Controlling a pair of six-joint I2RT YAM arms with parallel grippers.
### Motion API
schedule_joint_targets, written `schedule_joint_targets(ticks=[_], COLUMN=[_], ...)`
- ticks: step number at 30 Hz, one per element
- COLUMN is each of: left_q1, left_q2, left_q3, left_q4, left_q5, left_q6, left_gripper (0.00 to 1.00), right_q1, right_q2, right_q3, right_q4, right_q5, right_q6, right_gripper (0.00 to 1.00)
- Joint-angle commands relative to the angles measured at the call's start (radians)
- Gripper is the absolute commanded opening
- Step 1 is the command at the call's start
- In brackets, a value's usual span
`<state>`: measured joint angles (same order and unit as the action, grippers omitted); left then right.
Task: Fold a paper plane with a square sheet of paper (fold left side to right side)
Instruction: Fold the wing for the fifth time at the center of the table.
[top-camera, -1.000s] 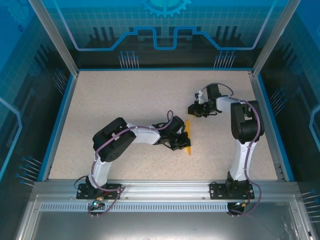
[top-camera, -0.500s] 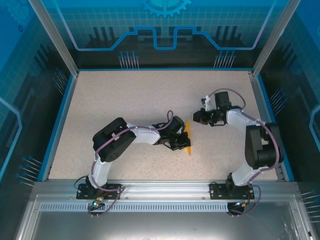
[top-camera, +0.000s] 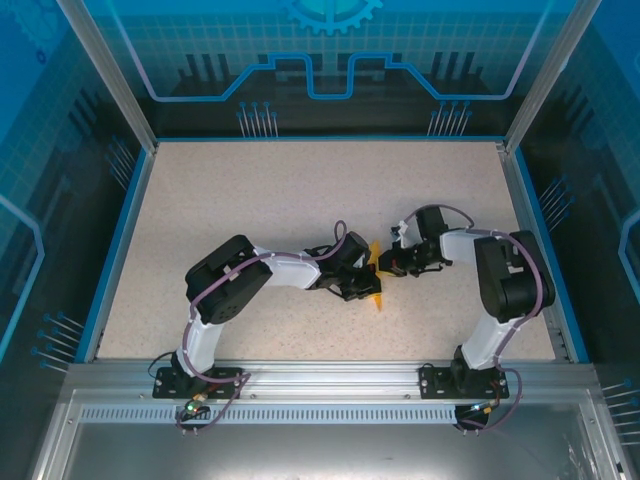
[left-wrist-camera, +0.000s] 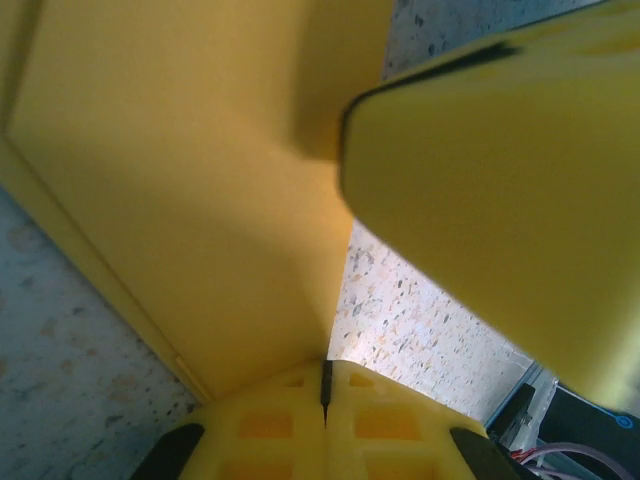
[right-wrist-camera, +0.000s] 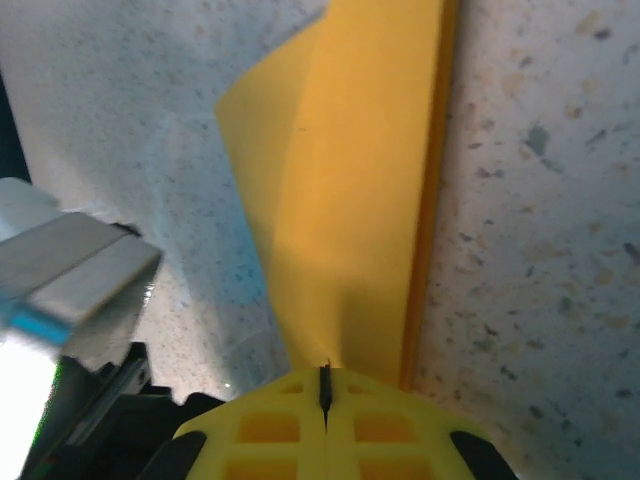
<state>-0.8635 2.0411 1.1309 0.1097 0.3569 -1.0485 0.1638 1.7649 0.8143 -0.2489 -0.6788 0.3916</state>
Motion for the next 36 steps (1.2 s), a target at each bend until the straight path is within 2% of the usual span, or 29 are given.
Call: schedule_joint_targets(ticks=[1,6,9,11,15,18,21,27,36], left_q1=[-0.024,-0.016,0.001,0.02,0.098,0.155,0.169,0.175,0.176], left_q2=[0.038,-0.056,-0.147,-0.206,-0.261,-0.225,-0.161,-0.018,0.115], left_q3=[-0.044,-0.043,-0.036,-0.044,-0.053,-0.044,0.012,0.148,0.228], left_q4=[-0.149,-0.099,-0.096,-0.103,-0.155,-0.125,-0.122,-0.128,-0.108], left_q5=[0.014,0.026,0.05,0.048,0.054,0.098,0.124,0.151,0.159], left_q6=[0.004,0.039,0.071,0.082,0.098,0.096,0.112,0.126,0.1], left_gripper=[0.03,0.11,0.2,0.23,0.21,0.13,0.09,0.08,0.07], right_q1=[0.011,0.016,0.016,0.015,0.02,0.022,0.024,0.028,0.043], right_q2=[0.045,0.081,0.085,0.083,0.072,0.069,0.071,0.066,0.053], right_q3=[0.029,0.028,0.027,0.028,0.028,0.027,0.027,0.028,0.028], right_q4=[-0.031,-0.08,-0.08,-0.078,-0.078,-0.079,-0.079,-0.085,-0.085], right_q5=[0.038,0.107,0.112,0.107,0.107,0.108,0.106,0.111,0.115], right_q6=[0.0,-0.014,-0.017,-0.019,-0.023,-0.026,-0.027,-0.026,-0.027], right_gripper=[0.01,0.01,0.01,0.01,0.01,0.01,0.01,0.0,0.01])
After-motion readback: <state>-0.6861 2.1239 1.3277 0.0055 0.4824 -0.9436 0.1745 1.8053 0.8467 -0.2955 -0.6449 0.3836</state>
